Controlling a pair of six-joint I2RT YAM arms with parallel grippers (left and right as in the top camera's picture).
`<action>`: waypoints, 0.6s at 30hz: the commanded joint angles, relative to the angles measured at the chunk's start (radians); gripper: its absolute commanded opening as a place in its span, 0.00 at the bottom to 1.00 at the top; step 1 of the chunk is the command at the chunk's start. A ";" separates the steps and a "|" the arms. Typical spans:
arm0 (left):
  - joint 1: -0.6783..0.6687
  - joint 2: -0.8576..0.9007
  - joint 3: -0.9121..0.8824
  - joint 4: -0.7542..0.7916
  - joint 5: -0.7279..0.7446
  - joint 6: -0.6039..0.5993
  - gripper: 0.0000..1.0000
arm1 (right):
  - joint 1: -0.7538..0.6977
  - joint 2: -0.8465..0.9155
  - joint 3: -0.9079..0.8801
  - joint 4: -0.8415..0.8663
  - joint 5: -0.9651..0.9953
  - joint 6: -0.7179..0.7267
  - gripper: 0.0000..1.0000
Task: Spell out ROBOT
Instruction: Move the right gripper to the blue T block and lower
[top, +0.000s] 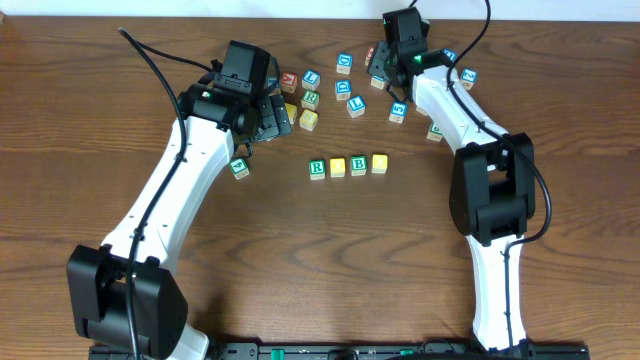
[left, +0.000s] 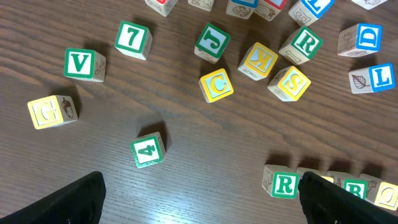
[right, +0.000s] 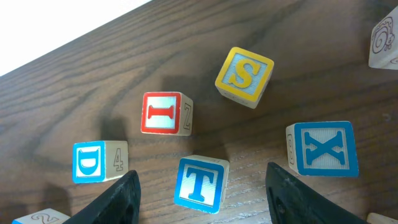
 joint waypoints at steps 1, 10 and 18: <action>0.005 -0.021 0.013 -0.002 -0.006 0.006 0.98 | 0.000 0.051 0.011 0.005 0.026 0.025 0.59; 0.005 -0.021 0.013 -0.002 -0.006 0.006 0.98 | 0.000 0.097 0.011 0.052 0.009 0.024 0.57; 0.005 -0.021 0.013 -0.002 -0.006 0.006 0.98 | 0.000 0.106 0.011 0.057 -0.008 0.024 0.44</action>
